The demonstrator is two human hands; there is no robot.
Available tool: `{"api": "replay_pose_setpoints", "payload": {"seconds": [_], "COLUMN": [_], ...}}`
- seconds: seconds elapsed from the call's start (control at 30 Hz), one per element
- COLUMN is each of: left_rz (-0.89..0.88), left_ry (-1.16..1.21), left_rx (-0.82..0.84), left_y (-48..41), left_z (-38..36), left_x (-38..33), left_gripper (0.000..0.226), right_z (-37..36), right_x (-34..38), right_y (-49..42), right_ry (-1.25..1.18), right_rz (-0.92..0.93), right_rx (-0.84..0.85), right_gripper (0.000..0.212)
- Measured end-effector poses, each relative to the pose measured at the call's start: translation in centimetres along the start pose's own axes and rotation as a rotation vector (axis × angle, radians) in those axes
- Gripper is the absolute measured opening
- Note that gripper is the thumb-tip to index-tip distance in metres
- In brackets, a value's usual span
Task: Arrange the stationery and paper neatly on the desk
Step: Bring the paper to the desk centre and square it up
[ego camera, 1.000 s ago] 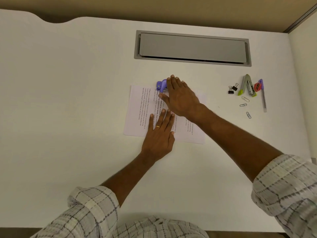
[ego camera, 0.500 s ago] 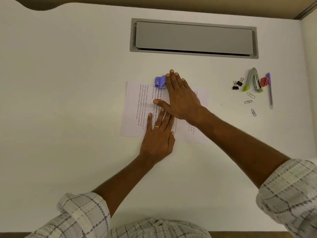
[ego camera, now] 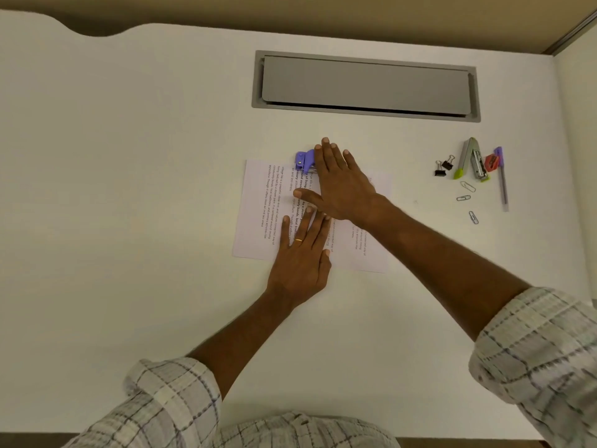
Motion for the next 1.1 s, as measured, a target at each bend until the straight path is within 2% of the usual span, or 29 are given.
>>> {"api": "replay_pose_setpoints", "payload": {"seconds": [0.1, 0.2, 0.33, 0.43, 0.57, 0.67, 0.8, 0.83, 0.93, 1.1], "left_rz": [0.015, 0.061, 0.172, 0.369, 0.635, 0.65, 0.667, 0.681, 0.728, 0.785], "left_ry": [0.07, 0.304, 0.505, 0.554, 0.55, 0.599, 0.609, 0.62, 0.673, 0.782], "left_rx": [-0.016, -0.115, -0.375, -0.527, -0.475, -0.434, -0.39, -0.389, -0.399, -0.456], "left_y": [0.0, 0.1, 0.6, 0.4, -0.3, -0.7, -1.3, -1.4, -1.7, -1.8], "left_z": [0.3, 1.3, 4.3, 6.6, 8.6, 9.3, 10.1, 10.4, 11.1, 11.8], "left_x": [0.0, 0.0, 0.8, 3.0, 6.1, 7.3, 7.7, 7.8, 7.9, 7.8], "left_gripper": [0.066, 0.062, 0.055, 0.055, 0.062, 0.061, 0.059, 0.059, 0.058, 0.052], "right_z": [0.9, 1.2, -0.7, -3.3, -4.7, -4.7, -5.1, -4.7, -4.2, -4.0], "right_x": [-0.3, -1.5, -4.2, -6.0, -6.7, -6.9, -7.4, -7.4, -7.9, -8.5], "right_y": [0.9, 2.7, 6.6, 8.9, 10.2, 9.7, 9.0, 9.2, 9.3, 9.6], "right_ry": [-0.104, -0.288, -0.521, -0.619, -0.876, -1.096, -1.242, -1.287, -1.387, -1.394], "right_rz": [0.03, -0.037, -0.373, -0.601, -0.765, -0.818, -0.838, -0.846, -0.838, -0.912], "right_rx": [-0.034, -0.101, -0.259, -0.206, -0.153, -0.102, -0.089, -0.089, -0.05, -0.012], "right_gripper": [0.094, 0.082, 0.069, 0.061, 0.053, 0.046, 0.028, 0.017, 0.029, 0.017]}}
Point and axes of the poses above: each hand's wrist, its own y-axis away from the middle knuckle, its own z-axis out of the back of the hand, x = y × z, the point moved 2 cm from there along -y, towards the middle knuckle, and after that the axes turned 14 degrees about y, right-handed, at the moved point
